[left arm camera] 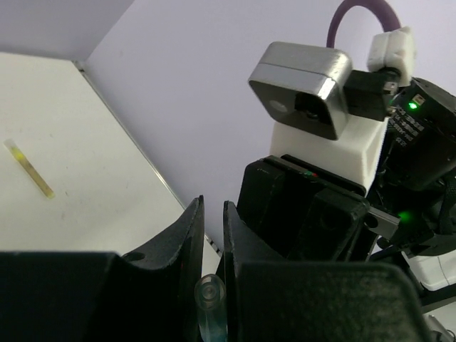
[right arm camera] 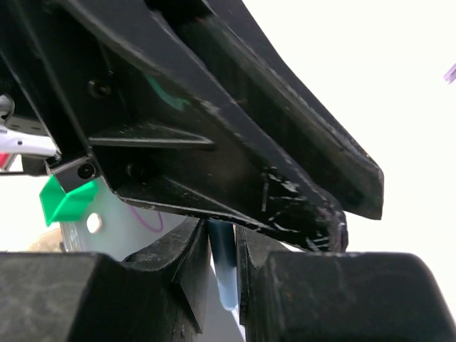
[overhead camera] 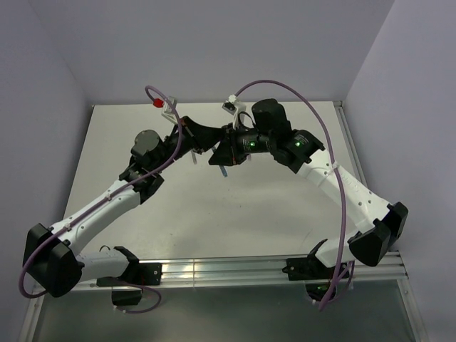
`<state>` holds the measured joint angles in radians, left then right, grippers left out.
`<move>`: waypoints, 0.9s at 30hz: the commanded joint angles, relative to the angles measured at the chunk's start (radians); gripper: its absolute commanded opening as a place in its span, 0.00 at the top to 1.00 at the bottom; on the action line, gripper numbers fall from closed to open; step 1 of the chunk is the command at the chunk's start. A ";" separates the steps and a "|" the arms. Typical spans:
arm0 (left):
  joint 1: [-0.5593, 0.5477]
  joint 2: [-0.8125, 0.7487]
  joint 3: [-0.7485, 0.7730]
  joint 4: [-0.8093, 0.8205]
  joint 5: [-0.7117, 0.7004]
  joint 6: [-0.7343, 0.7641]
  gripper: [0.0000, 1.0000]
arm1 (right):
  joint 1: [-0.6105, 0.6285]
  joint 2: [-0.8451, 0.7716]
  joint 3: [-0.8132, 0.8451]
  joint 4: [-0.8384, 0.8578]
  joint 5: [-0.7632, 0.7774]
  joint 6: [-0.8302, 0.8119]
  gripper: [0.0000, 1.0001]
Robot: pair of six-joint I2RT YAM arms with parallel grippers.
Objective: Insert the pens into the pen caps
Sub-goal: Press the pen cap onto the pen.
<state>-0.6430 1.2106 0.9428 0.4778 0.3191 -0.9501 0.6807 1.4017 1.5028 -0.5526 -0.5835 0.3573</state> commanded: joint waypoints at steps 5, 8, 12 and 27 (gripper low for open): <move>-0.029 0.032 -0.019 -0.234 0.278 -0.088 0.99 | -0.081 -0.041 0.000 0.497 0.202 0.057 1.00; -0.009 0.035 -0.024 -0.226 0.247 -0.118 1.00 | -0.081 -0.043 -0.012 0.484 0.191 0.060 1.00; 0.025 0.056 -0.018 -0.208 0.206 -0.162 1.00 | -0.081 -0.038 -0.030 0.456 0.157 0.068 1.00; 0.039 0.142 0.001 -0.194 0.160 -0.184 1.00 | -0.081 -0.049 -0.136 0.359 0.057 0.104 0.87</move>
<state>-0.5823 1.3357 0.9585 0.4049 0.3782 -1.1461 0.6353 1.3956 1.3495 -0.4175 -0.5774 0.4564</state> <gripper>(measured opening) 0.179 0.216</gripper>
